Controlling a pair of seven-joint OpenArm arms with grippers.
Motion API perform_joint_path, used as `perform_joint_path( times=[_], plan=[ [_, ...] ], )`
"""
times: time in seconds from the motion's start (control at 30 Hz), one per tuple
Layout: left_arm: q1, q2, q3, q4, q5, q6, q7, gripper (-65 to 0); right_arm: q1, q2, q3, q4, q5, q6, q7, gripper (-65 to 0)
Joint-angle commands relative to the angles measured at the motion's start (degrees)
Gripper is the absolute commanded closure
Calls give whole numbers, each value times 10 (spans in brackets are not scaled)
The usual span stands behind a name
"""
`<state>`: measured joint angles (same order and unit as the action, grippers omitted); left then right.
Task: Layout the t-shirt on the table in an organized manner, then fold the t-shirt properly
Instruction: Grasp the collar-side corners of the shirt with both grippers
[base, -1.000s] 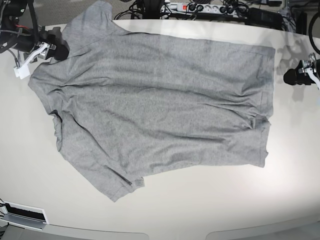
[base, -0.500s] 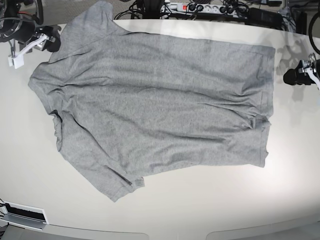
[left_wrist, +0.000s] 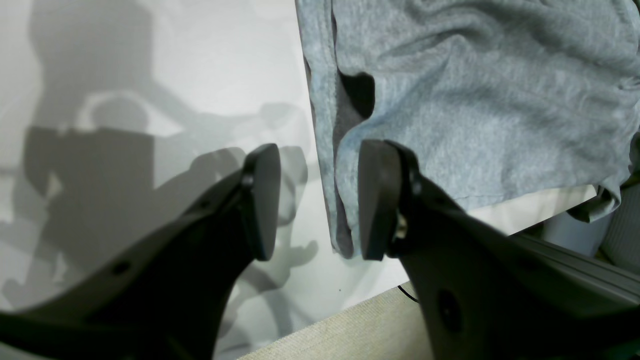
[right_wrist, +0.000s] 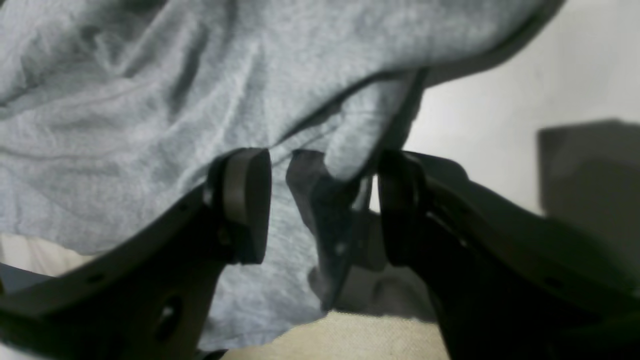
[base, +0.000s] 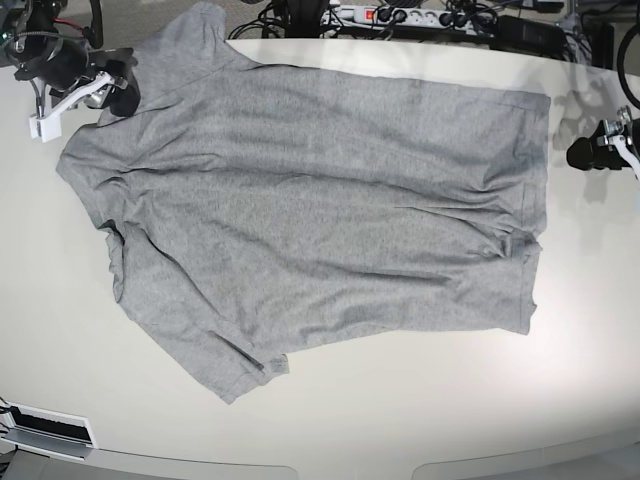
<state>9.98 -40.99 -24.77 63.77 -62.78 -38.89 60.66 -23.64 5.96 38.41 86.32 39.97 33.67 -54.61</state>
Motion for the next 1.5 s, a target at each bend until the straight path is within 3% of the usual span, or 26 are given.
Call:
perform_joint_path(
  times=[0.0, 0.23, 0.47, 0.53, 0.9, 0.97, 1.1, 1.2, 1.4, 1.47],
  plan=[
    [-3, -17, -5, 7, -14, -6, -7, -272, -1, 5, 3, -4, -15, -10, 7, -365],
    [-3, -17, -5, 7, -23, -6, -6, -272, 30, 5, 3, -66, -25, 9, 14, -364],
    [-3, -17, -5, 7, -23, -6, 16, -271, 33, 6, 3, -66, -20, 12, -47, -357],
    [-3, -17, -5, 7, -23, -5, 16, -272, 32, 7, 3, -66, -21, 26, -52, -357],
    [-3, -17, -5, 7, -25, -5, 23, -272, 11, 20, 3, -66, 3, 34, -65, -353],
    [-3, -17, -5, 7, -25, -5, 23, -271, 11, 20, 3, -66, 3, 33, -71, -295],
    [-3, -17, -5, 7, -25, -5, 24, -271, 11, 20, 3, -66, 9, 37, -70, -121],
    [-3, -17, -5, 7, -25, -5, 24, -272, 14, 20, 3, -66, 18, 63, -72, 0],
    [4, -17, -5, 7, -50, -5, 24, -277, 14, 20, 3, -66, 18, 63, -72, 0],
    [17, -15, -5, 7, -68, -5, 24, -309, 14, 20, 3, -66, 18, 63, -72, 0]
  ],
)
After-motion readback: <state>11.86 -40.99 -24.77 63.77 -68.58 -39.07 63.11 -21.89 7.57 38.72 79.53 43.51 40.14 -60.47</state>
